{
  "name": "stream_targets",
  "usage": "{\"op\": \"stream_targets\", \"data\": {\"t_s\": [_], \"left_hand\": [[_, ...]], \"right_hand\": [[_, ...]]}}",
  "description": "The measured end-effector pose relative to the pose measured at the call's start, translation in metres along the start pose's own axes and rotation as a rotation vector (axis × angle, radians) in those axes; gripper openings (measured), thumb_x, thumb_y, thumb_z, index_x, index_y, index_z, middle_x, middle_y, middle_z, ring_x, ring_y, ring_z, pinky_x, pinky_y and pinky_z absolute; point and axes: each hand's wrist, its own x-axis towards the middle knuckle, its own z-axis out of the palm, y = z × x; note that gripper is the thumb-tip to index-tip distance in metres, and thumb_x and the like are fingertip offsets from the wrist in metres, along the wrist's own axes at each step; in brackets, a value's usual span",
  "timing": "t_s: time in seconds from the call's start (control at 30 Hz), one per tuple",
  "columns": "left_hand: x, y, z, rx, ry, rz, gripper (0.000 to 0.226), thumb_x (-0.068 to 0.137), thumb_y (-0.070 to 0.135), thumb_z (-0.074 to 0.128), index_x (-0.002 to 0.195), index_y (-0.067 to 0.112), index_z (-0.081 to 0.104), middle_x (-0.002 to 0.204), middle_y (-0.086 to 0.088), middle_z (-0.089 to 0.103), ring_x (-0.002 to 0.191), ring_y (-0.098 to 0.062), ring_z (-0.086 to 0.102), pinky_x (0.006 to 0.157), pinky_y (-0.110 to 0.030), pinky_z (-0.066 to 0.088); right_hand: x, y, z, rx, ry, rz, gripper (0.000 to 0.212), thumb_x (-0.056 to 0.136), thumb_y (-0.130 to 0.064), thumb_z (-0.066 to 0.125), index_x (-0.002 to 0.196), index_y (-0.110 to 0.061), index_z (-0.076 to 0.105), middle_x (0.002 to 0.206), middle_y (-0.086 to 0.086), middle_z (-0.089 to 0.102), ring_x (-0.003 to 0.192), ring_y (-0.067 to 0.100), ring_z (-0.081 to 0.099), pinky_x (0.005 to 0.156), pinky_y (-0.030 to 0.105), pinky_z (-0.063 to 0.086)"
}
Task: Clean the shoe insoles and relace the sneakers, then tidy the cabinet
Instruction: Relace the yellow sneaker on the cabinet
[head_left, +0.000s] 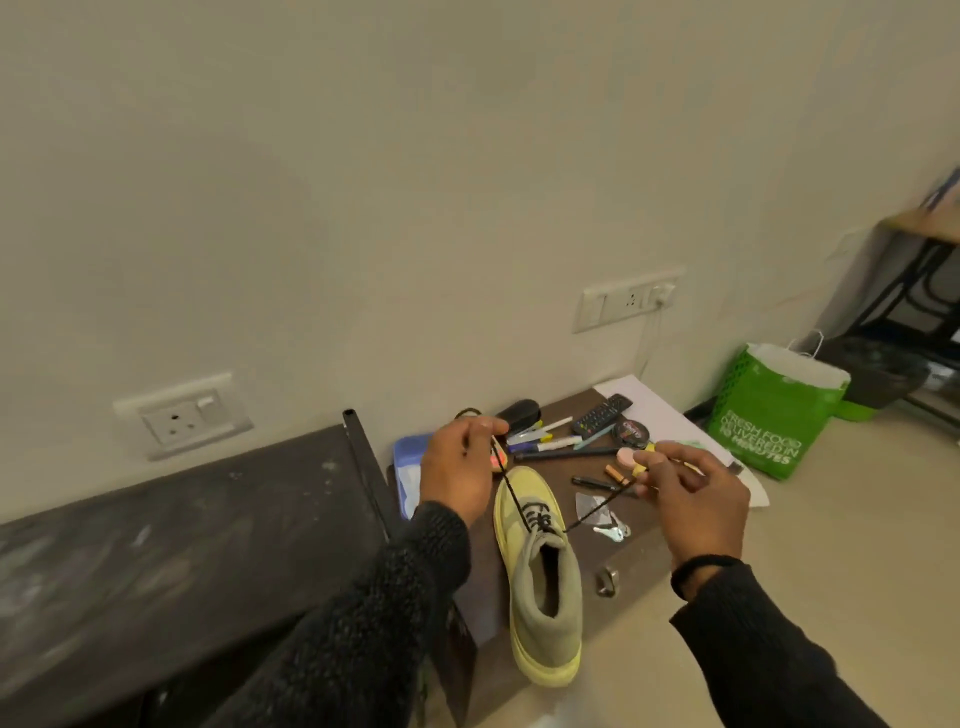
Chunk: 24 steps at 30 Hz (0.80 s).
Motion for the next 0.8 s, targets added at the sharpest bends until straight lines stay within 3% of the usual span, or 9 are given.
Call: {"op": "stream_targets", "data": {"t_s": [0.1,0.23,0.33,0.43,0.53,0.63,0.73,0.8], "left_hand": [[0.006,0.049,-0.011,0.11,-0.052,0.127,0.029,0.103,0.022,0.049,0.099,0.019,0.077,0.102,-0.008,0.073,0.083,-0.02,0.064,0.088,-0.043,0.058],[0.009,0.11,-0.023,0.182,-0.07,0.244,0.022,0.1,0.024,0.058,0.1,0.017,0.078,0.096,-0.003,0.072,0.095,-0.029,0.068,0.089,-0.045,0.057],[0.006,0.144,-0.025,0.213,-0.09,0.311,0.019,0.099,0.024,0.061,0.101,0.015,0.078,0.1,-0.005,0.074,0.093,-0.025,0.069,0.089,-0.043,0.058],[0.001,0.17,-0.024,0.268,-0.108,0.362,0.02,0.098,0.026,0.063,0.101,0.011,0.077,0.098,-0.007,0.075,0.088,-0.025,0.07,0.086,-0.041,0.058],[-0.004,0.187,-0.022,0.322,-0.123,0.392,0.018,0.096,0.027,0.067,0.098,0.011,0.077,0.098,-0.006,0.075,0.087,-0.021,0.071,0.085,-0.037,0.059],[-0.01,0.199,-0.021,0.325,-0.12,0.422,0.016,0.095,0.025,0.069,0.101,0.013,0.077,0.102,-0.004,0.075,0.088,-0.019,0.072,0.086,-0.033,0.058],[-0.014,0.212,-0.021,0.311,-0.108,0.446,0.013,0.094,0.024,0.07,0.099,0.014,0.077,0.099,-0.003,0.075,0.087,-0.017,0.072,0.087,-0.035,0.059],[-0.017,0.221,-0.021,0.301,-0.112,0.458,0.012,0.092,0.023,0.072,0.097,0.014,0.078,0.095,-0.002,0.076,0.087,-0.017,0.072,0.087,-0.036,0.059]], "right_hand": [[-0.004,-0.051,0.006,-0.135,-0.078,-0.197,0.029,0.092,-0.01,0.069,0.117,-0.02,0.06,0.081,0.005,0.077,0.073,0.015,0.073,0.066,0.031,0.06],[-0.011,-0.113,0.013,-0.23,-0.097,-0.365,0.068,0.095,-0.013,0.066,0.148,-0.034,0.029,0.079,-0.005,0.076,0.071,0.005,0.071,0.079,0.028,0.056],[-0.012,-0.145,0.019,-0.299,-0.131,-0.39,0.079,0.097,-0.016,0.06,0.151,-0.045,0.011,0.08,-0.013,0.076,0.081,0.011,0.071,0.095,0.043,0.054],[-0.017,-0.166,0.023,-0.386,-0.203,-0.428,0.083,0.097,-0.017,0.055,0.15,-0.05,0.0,0.082,-0.024,0.073,0.098,0.021,0.066,0.098,0.05,0.052],[-0.024,-0.184,0.025,-0.45,-0.241,-0.491,0.084,0.096,-0.016,0.058,0.151,-0.045,0.001,0.078,-0.02,0.073,0.097,0.024,0.066,0.095,0.049,0.053],[-0.034,-0.203,0.026,-0.502,-0.263,-0.548,0.08,0.098,-0.014,0.056,0.158,-0.023,0.004,0.084,-0.02,0.066,0.088,0.015,0.067,0.096,0.035,0.051],[-0.032,-0.21,0.026,-0.552,-0.243,-0.572,0.06,0.099,-0.016,0.055,0.153,-0.014,0.028,0.107,-0.019,0.064,0.093,0.012,0.063,0.096,0.029,0.046],[-0.028,-0.213,0.027,-0.576,-0.244,-0.564,0.036,0.098,-0.021,0.059,0.133,-0.019,0.052,0.095,-0.015,0.072,0.097,0.015,0.066,0.098,0.038,0.051]]}}
